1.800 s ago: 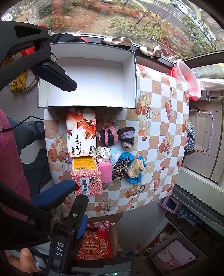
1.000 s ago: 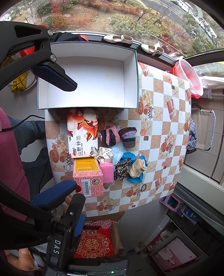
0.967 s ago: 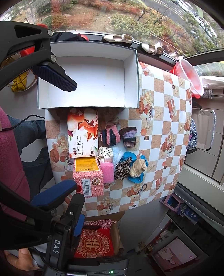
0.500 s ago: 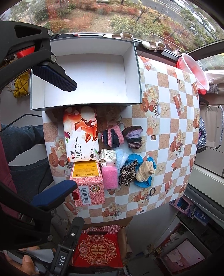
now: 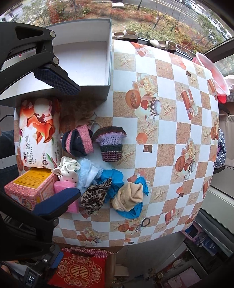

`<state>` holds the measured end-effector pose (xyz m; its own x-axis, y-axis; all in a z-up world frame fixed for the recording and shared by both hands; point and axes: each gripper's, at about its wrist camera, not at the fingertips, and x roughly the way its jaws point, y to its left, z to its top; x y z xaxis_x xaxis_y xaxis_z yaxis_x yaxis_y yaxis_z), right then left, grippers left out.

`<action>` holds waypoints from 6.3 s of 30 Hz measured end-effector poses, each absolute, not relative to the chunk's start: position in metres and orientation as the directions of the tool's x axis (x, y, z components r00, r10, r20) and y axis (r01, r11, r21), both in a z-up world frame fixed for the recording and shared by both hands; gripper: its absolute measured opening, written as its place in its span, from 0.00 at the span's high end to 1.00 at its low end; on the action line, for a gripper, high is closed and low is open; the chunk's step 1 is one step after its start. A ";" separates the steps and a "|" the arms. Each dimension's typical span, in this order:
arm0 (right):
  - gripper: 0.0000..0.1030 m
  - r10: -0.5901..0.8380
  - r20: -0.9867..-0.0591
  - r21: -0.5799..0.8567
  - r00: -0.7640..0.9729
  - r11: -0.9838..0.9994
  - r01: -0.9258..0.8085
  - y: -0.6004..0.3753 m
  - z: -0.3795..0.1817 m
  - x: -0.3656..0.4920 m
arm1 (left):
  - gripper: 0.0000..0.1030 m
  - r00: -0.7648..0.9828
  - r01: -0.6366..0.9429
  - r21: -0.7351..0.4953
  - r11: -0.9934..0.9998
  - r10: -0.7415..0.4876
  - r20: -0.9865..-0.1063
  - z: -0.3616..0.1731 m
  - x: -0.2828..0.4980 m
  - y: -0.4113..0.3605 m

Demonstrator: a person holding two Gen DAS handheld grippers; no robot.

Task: Organize soft objects
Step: 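Grasp the purple knit hat with left tool while right tool grasps beige knit hat, then carry the purple hat with left tool while right tool carries beige hat over box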

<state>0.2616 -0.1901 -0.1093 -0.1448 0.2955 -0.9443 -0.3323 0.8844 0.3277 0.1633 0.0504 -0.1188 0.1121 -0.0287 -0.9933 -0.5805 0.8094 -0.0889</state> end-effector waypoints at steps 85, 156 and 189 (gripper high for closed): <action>0.62 0.390 -0.912 0.379 -0.125 0.690 -0.616 -0.096 -0.074 0.245 | 0.45 0.171 -0.508 -0.012 0.861 0.087 -0.981 -0.093 0.103 0.002; 0.62 0.292 -0.923 0.341 -0.249 0.327 -0.881 -0.081 -0.057 0.058 | 0.45 0.177 -0.788 -0.043 0.615 0.159 -0.971 -0.070 -0.062 0.004; 0.61 0.197 -0.944 0.289 -0.264 0.108 -0.951 0.034 -0.065 0.005 | 0.45 0.093 -0.921 -0.028 0.388 0.150 -0.984 -0.115 -0.143 0.089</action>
<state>0.0047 0.0343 -0.0648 -0.2642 0.1971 -0.9441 -0.9512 0.1084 0.2888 -0.1429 0.0892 -0.1153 0.0931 0.1504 -0.9842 -0.9214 0.3877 -0.0279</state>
